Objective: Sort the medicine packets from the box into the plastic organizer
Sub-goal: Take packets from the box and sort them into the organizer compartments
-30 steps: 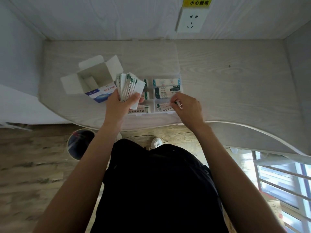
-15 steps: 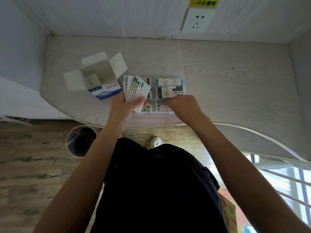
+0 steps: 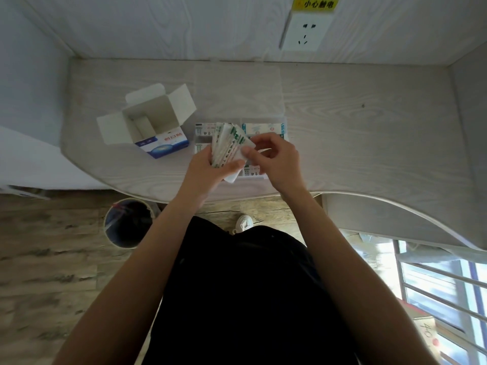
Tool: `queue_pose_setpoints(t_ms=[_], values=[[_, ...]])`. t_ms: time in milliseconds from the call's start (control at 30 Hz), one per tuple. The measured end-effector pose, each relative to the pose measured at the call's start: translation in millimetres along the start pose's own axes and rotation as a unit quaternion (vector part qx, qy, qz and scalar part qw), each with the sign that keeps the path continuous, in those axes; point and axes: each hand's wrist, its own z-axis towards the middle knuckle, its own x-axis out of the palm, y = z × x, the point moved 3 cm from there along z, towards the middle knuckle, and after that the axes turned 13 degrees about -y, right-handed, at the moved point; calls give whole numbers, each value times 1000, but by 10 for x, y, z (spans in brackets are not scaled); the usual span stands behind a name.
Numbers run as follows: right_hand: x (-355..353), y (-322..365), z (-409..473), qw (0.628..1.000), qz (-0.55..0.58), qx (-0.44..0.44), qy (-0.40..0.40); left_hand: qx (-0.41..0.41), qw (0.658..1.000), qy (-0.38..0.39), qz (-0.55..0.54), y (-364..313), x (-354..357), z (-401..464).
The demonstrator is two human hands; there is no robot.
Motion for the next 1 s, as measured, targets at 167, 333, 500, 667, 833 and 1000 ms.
queue_pose_setpoints(t_ms=[167,333,500,667,833,1000], values=[[-12,-9,0,999,45,21,-8,-11,999,25,-37,-37,32,-31],[-111,-23,17,993,78,7,-92,-20,998,-27,-57,-19,-30,15],[-117,-4,-97,980,149,-12,-131,-33,992,-103,-66,20,-124,84],[72,13,-182,990,117,5,-79,-16,995,-79,-66,-59,-51,50],[125,7,-189,991,105,56,-62,8,995,-50,-85,-117,19,2],[154,-26,-181,988,117,92,-26,-29,996,-27,-78,-125,12,1]])
